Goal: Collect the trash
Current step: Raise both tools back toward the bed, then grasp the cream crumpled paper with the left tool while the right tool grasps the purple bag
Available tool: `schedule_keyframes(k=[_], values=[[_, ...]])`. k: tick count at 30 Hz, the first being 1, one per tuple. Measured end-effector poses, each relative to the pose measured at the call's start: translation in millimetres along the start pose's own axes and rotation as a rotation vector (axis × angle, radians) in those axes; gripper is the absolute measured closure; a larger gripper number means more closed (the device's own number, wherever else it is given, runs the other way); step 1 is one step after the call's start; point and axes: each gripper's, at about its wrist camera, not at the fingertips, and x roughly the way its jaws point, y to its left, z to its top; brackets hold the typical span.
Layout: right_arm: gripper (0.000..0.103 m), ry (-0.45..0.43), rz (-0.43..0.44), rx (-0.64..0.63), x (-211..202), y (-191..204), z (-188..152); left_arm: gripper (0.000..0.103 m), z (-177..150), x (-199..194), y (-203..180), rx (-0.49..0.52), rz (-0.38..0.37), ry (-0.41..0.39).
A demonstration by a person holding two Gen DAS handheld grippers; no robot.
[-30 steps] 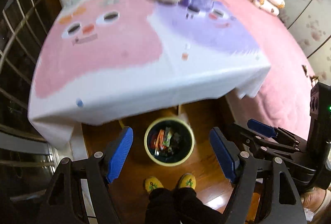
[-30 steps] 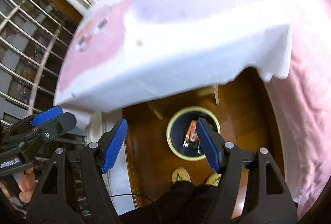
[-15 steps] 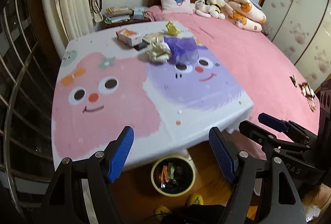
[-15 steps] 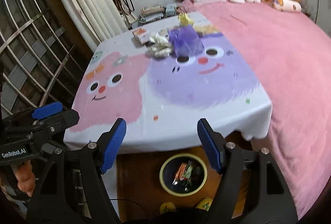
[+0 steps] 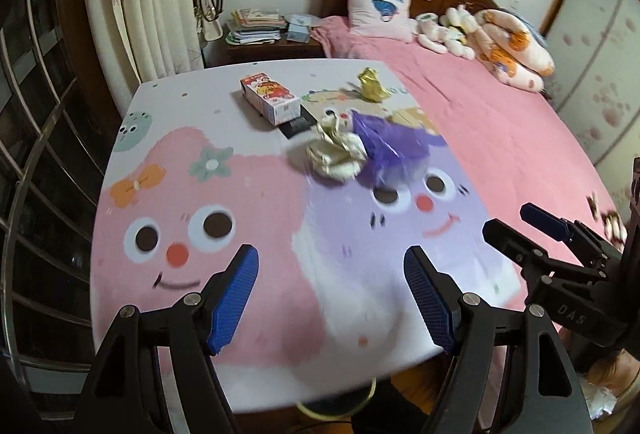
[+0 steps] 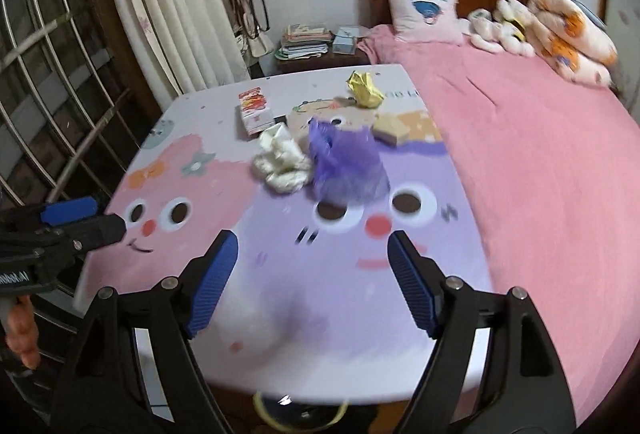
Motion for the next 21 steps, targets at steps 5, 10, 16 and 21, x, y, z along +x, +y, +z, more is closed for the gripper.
schedule_keyframes(k=[5,10,16,21], values=[[0.027,0.071,0.027,-0.107,81.7,-33.7,48.8,0.027,56.4,71.9,-9.5,-0.093,0.021,0.061],[0.026,0.145,0.063,-0.231,162.7,-48.7,72.9,0.027,102.4,145.5,-15.2,-0.169,0.065,0.108],[0.026,0.25,0.131,-0.305,243.4,-49.5,68.0,0.027,128.6,213.4,-7.1,-0.255,0.115,0.174],[0.029,0.297,0.192,-0.338,276.8,-47.4,56.8,0.027,134.9,249.1,0.5,-0.298,0.129,0.215]])
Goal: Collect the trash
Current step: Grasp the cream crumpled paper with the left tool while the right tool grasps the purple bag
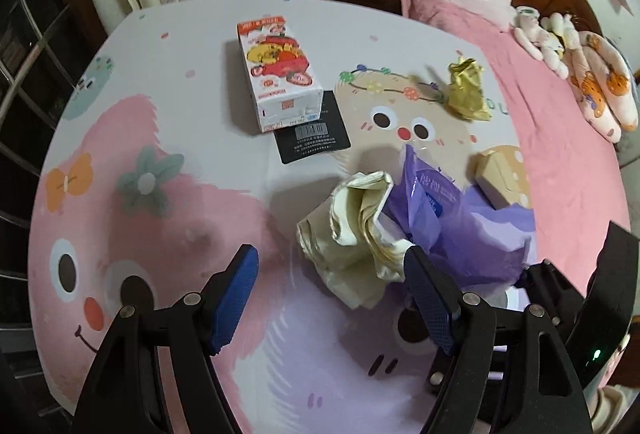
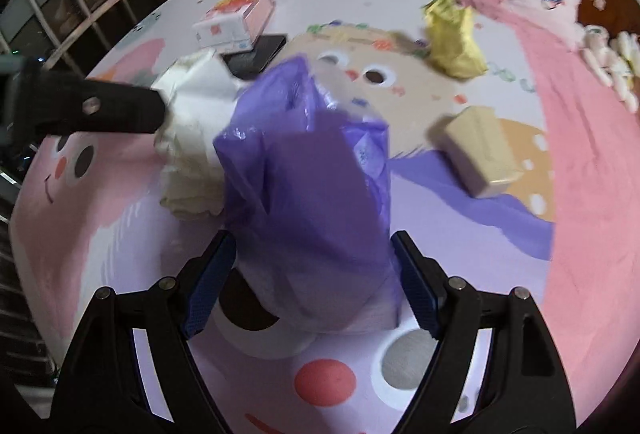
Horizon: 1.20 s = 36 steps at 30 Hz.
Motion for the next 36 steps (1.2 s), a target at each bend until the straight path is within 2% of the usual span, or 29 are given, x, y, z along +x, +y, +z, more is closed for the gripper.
schedule_keyframes(k=[4,6,10,16,18,22,23,24,25,29,33,36], values=[[0.044,0.001,0.045,-0.003,7.6,-7.2,1.0,0.027,1.9,13.7,-2.5,-0.014,-0.01,0.02],[0.061,0.0,0.066,-0.006,9.8,-13.2,3.1,0.027,5.1,21.7,-5.5,-0.017,-0.012,0.029],[0.072,0.011,0.095,0.014,12.0,-23.6,5.7,0.027,9.2,34.3,-5.7,-0.042,-0.023,0.054],[0.078,0.011,0.114,0.072,3.3,-35.3,1.3,0.027,11.0,52.6,-5.7,-0.069,-0.045,0.095],[0.078,0.013,0.116,0.077,0.0,-34.3,-1.0,0.033,10.4,60.1,-9.7,-0.065,-0.058,0.112],[0.081,0.013,0.114,0.082,-6.4,-30.4,-4.7,0.035,10.3,65.9,-15.6,-0.059,-0.048,0.101],[0.081,0.014,0.114,0.084,-6.9,-29.5,-5.4,0.038,10.6,66.3,-16.3,-0.058,-0.042,0.094],[0.082,0.014,0.113,0.084,-7.6,-28.0,-6.3,0.05,11.1,66.3,-17.3,-0.058,-0.037,0.088],[0.082,0.013,0.112,0.086,-9.3,-26.1,-7.7,0.054,11.8,66.5,-17.9,-0.056,-0.035,0.084],[0.086,0.015,0.111,0.09,-11.0,-21.2,-10.6,0.065,12.4,63.2,-17.4,-0.065,-0.034,0.061],[0.088,0.01,0.101,0.106,-14.6,-15.2,-13.0,0.076,8.9,51.4,-20.9,-0.025,-0.029,0.029],[0.089,-0.008,0.092,0.111,-24.8,-7.2,-15.7,0.078,0.6,35.1,-23.7,0.027,0.014,-0.004]])
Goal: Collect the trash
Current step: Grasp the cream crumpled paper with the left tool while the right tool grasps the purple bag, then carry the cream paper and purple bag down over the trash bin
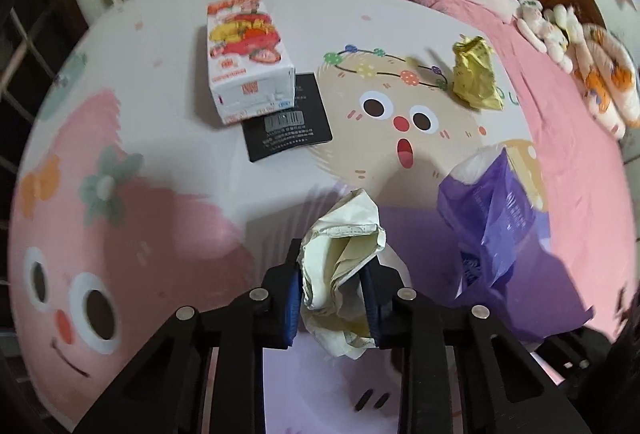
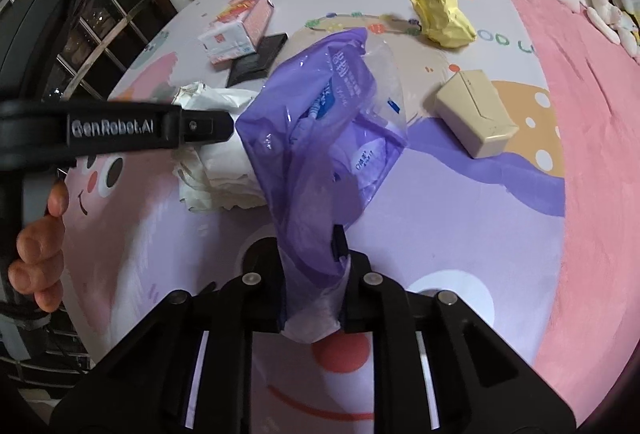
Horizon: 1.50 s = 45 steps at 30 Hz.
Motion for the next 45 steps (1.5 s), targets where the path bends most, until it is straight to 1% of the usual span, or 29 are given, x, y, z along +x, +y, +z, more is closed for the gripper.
schedule_keyframes(k=[6,12,15,17,18,24,28,31,33,36,41,45], values=[[0.089,-0.063,-0.02,0.018,-37.6,29.1,-12.5,0.078,-28.3,-49.9,10.3,0.066,0.004,-0.066],[0.089,-0.123,-0.054,0.043,-83.8,77.2,-40.9,0.078,-79.2,-120.6,33.2,0.152,-0.027,-0.141],[0.089,-0.153,-0.058,0.073,-106.8,109.6,-64.3,0.078,-112.8,-157.7,50.6,0.197,-0.055,-0.169],[0.089,-0.174,-0.056,0.091,-122.0,137.0,-85.9,0.078,-135.6,-178.8,62.6,0.217,-0.07,-0.188],[0.089,-0.18,-0.057,0.095,-126.6,146.4,-93.0,0.078,-150.9,-192.2,71.7,0.23,-0.078,-0.199],[0.089,-0.218,-0.073,0.111,-154.1,229.5,-153.2,0.078,-221.8,-237.9,115.0,0.275,-0.108,-0.237],[0.089,-0.242,-0.087,0.111,-166.9,274.2,-189.8,0.078,-271.3,-253.4,144.4,0.306,-0.116,-0.233],[0.089,-0.24,-0.088,0.121,-172.6,303.6,-219.9,0.078,-307.6,-257.5,163.8,0.322,-0.116,-0.209],[0.089,-0.217,-0.087,0.131,-173.7,322.1,-242.8,0.078,-329.9,-258.5,175.7,0.323,-0.118,-0.187],[0.089,-0.174,-0.092,0.131,-173.3,338.6,-271.3,0.078,-360.3,-256.3,188.1,0.326,-0.121,-0.148],[0.089,-0.124,-0.097,0.137,-170.4,348.5,-303.7,0.078,-403.8,-250.2,197.7,0.331,-0.127,-0.105],[0.089,-0.07,-0.084,0.16,-154.5,338.9,-326.8,0.078,-428.4,-237.2,193.7,0.323,-0.123,-0.074]])
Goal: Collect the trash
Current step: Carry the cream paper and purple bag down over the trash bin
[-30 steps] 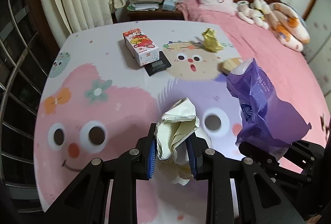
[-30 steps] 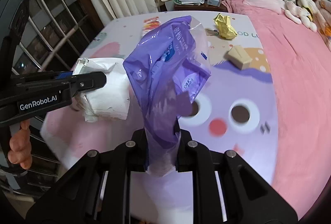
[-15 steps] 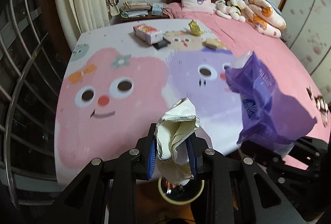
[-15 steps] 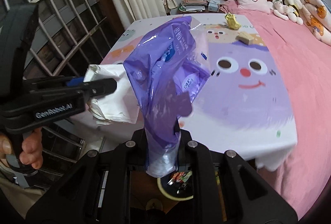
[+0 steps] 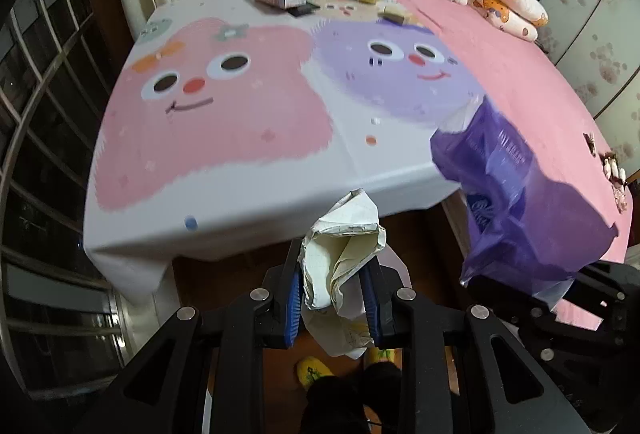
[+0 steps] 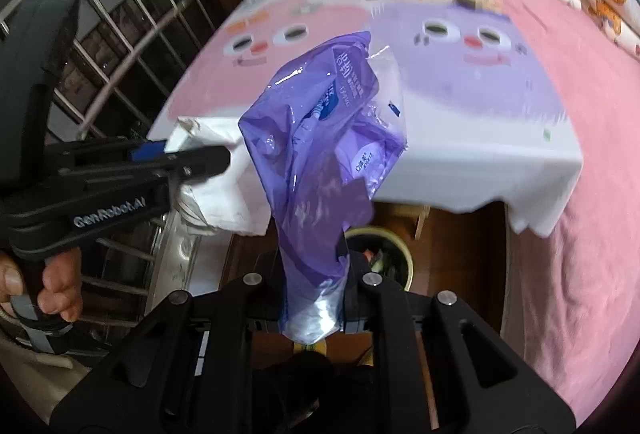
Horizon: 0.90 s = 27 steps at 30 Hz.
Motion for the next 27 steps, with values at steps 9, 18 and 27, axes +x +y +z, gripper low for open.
schedule_keyframes(k=[9,18,27], values=[[0.089,0.156,0.065,0.088,79.2,-49.0,-72.9,0.078,-56.2,80.0,-19.2,-0.072,0.025,0.112],[0.089,0.262,0.096,0.14,206.3,-119.3,-135.7,0.078,-106.1,210.5,-17.1,-0.181,0.058,0.197],[0.087,0.322,0.101,0.184,328.2,-168.5,-175.2,0.076,-139.9,335.2,-17.5,-0.142,0.071,0.247]])
